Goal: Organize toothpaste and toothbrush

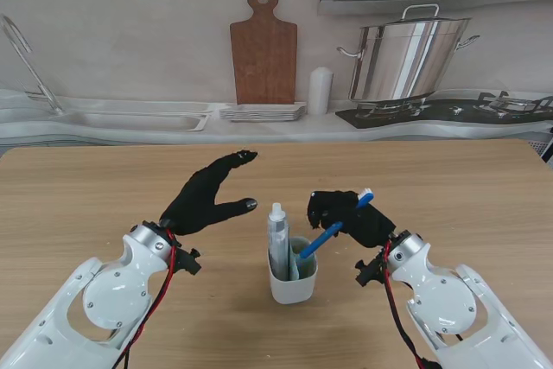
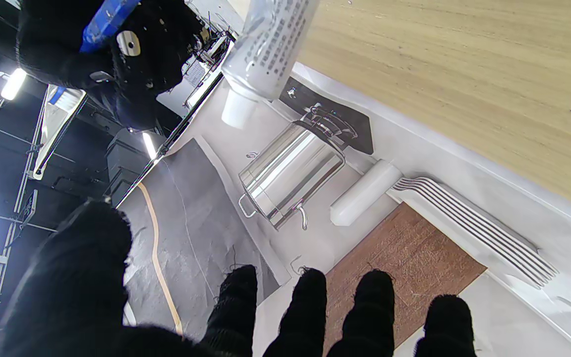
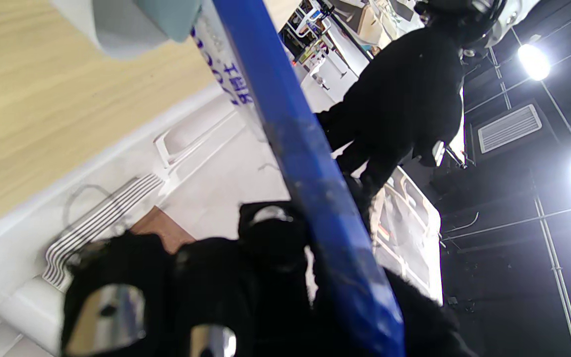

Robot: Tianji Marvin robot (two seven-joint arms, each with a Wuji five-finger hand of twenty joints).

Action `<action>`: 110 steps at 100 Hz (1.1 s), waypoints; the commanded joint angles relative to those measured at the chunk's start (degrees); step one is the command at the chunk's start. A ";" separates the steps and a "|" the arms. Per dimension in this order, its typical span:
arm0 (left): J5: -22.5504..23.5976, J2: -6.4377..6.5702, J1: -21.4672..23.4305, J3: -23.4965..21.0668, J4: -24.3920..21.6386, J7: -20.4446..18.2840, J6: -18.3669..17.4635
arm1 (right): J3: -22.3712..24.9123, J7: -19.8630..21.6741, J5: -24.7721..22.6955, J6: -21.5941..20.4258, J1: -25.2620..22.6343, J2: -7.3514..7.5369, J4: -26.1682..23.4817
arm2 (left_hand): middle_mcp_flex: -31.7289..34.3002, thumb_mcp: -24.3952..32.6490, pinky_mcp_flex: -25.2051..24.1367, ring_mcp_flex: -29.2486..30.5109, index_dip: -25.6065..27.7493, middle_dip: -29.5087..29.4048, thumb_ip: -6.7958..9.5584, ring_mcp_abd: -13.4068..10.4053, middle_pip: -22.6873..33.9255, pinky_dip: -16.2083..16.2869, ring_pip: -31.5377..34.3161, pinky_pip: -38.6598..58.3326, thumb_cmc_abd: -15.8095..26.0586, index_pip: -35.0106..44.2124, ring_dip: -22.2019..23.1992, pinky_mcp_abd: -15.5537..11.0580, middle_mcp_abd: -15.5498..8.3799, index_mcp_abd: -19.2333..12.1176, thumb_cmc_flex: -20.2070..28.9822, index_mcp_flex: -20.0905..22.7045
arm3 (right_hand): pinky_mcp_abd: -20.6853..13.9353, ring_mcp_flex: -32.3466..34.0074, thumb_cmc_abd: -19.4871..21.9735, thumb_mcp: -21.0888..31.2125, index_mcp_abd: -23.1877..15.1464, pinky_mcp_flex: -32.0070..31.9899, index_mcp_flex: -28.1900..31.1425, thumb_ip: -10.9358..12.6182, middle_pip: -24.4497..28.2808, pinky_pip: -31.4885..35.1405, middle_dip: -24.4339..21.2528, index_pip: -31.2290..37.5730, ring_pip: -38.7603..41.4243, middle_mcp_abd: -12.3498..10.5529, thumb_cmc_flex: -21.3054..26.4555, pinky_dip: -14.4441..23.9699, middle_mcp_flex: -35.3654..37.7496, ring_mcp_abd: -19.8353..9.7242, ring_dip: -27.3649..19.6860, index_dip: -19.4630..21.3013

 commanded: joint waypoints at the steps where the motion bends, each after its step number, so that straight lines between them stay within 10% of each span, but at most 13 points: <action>1: -0.02 -0.14 0.32 -0.10 -0.58 -0.80 0.02 | -0.26 1.30 -0.28 -0.44 -0.09 0.06 0.19 | 0.00 -0.33 -0.26 0.92 0.08 -0.93 -0.53 0.24 0.69 0.37 0.12 -0.58 0.10 0.12 1.05 0.35 -0.05 -0.47 0.62 -1.22 | -3.75 -1.17 14.52 7.06 -1.69 1.62 1.12 1.67 5.83 4.71 0.22 0.46 0.87 4.03 5.36 0.88 7.79 -12.09 1.87 -0.48; 110: -0.27 -0.15 0.63 -0.21 -0.20 -0.82 0.20 | -2.50 4.84 -1.74 0.39 1.92 0.96 2.04 | 0.06 -0.07 -0.56 0.78 0.09 -0.91 -0.64 0.32 0.74 0.19 0.13 0.06 0.04 0.70 1.04 0.28 0.05 -0.48 0.75 -0.98 | -3.39 -1.16 14.52 7.06 -0.74 1.72 -0.82 -0.88 4.70 5.63 1.40 0.71 0.76 3.58 1.79 0.44 8.27 -11.45 1.95 -6.48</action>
